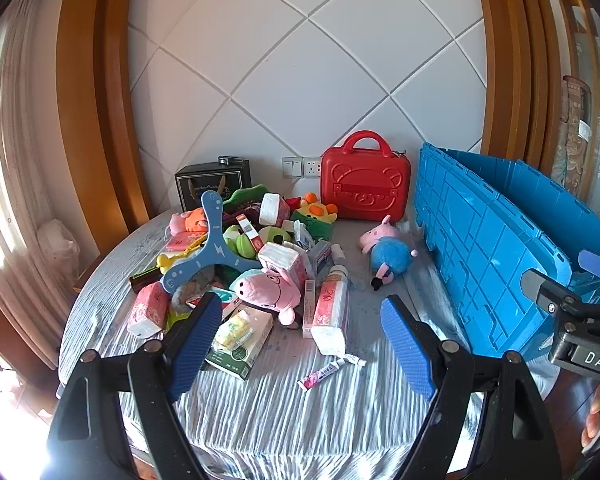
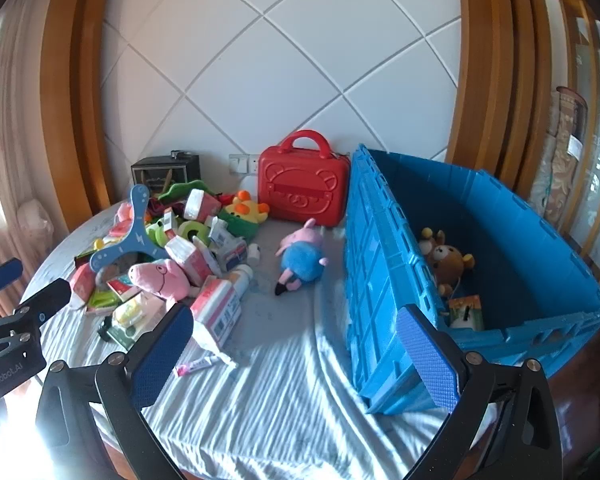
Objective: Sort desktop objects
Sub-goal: 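Move both tools toward the pile of items on the table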
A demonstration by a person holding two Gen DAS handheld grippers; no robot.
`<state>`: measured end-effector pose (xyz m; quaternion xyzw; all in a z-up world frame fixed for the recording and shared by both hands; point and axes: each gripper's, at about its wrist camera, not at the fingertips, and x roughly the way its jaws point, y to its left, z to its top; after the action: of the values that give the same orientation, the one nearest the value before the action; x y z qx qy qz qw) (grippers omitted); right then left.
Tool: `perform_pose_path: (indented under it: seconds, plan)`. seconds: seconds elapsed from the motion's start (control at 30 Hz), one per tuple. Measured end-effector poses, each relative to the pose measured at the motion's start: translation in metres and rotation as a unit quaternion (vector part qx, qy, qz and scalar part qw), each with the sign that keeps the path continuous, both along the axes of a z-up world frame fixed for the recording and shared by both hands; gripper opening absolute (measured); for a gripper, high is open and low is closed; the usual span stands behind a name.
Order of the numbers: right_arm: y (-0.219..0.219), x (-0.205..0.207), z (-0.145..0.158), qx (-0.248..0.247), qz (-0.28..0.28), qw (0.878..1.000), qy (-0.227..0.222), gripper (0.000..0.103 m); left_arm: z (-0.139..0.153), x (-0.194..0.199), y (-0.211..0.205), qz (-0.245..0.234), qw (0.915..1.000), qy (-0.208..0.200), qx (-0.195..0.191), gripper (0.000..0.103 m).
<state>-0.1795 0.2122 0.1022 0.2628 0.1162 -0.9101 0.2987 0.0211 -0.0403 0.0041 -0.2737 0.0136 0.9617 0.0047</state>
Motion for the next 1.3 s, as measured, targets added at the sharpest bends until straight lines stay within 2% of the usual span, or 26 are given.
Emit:
perform_pose_path:
  seconds: [1.07, 1.3]
  plan:
    - [-0.003, 0.006, -0.001, 0.008, -0.013, 1.000, 0.006, 0.103, -0.008, -0.001, -0.006, 0.004, 0.9999, 0.001, 0.009, 0.082]
    - [-0.010, 0.002, -0.009, 0.022, -0.012, 1.000, 0.004, 0.103, -0.024, -0.014, -0.016, 0.015, 0.9995, -0.017, 0.020, 0.082]
